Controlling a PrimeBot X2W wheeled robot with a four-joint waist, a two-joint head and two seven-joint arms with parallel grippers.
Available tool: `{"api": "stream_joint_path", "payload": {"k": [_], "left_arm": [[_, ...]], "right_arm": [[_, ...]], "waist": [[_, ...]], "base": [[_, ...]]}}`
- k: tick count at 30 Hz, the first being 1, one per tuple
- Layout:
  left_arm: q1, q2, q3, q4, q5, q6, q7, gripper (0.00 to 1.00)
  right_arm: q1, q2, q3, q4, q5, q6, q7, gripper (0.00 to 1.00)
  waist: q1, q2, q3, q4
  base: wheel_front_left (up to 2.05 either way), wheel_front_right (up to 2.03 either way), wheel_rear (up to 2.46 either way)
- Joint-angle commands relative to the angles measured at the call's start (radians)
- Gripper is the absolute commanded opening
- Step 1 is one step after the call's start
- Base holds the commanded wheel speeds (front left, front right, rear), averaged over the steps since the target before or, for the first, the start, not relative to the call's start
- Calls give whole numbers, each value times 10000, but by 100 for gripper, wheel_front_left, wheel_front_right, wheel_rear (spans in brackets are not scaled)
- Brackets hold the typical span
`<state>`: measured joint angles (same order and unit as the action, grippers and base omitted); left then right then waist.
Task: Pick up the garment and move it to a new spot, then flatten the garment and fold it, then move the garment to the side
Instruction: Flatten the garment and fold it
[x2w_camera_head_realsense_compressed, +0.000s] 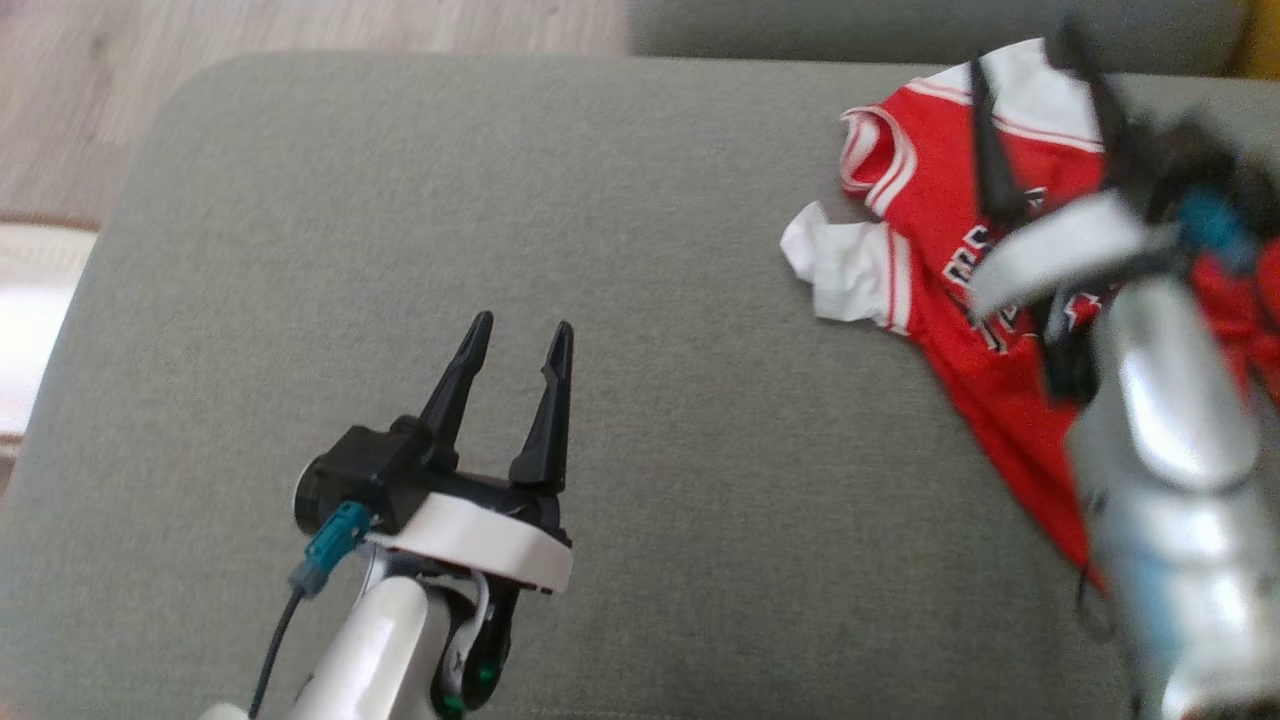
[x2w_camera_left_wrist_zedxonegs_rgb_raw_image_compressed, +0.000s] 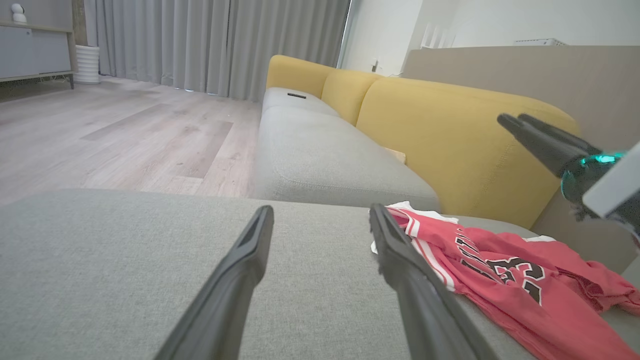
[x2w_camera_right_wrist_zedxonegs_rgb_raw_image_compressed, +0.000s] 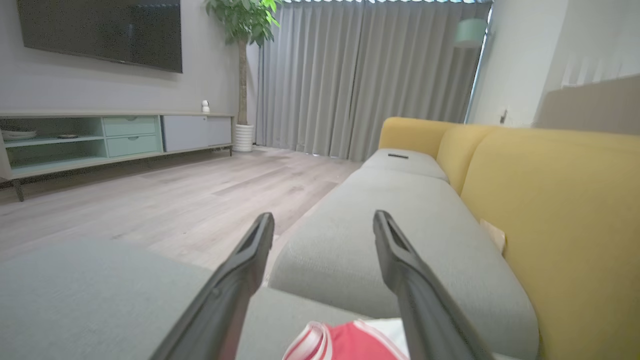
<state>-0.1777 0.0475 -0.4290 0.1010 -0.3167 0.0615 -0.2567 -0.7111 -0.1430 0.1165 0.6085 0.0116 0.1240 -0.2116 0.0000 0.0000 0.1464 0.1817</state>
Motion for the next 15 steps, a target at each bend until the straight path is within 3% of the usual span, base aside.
{"api": "stream_joint_path", "payload": {"k": [1,6,15], "left_arm": [[-179,28,453,-300,89,-23,-51,100],[10,28,632,-317,217,-83,-51,100],[309,28,786,-241,397,-254,-51,100]], "right_arm": [[404,314,14,-708,44,67,-127,100],[2719,861,-303,-2355,133,67,-10,100],[5466,924,-320,-4216,1334,67,264,100]], "waist": [[0,0,-326,-321],[0,0,-625,-620],[0,0,-769,-987]], "base": [[0,0,0],[0,0,0],[0,0,0]]}}
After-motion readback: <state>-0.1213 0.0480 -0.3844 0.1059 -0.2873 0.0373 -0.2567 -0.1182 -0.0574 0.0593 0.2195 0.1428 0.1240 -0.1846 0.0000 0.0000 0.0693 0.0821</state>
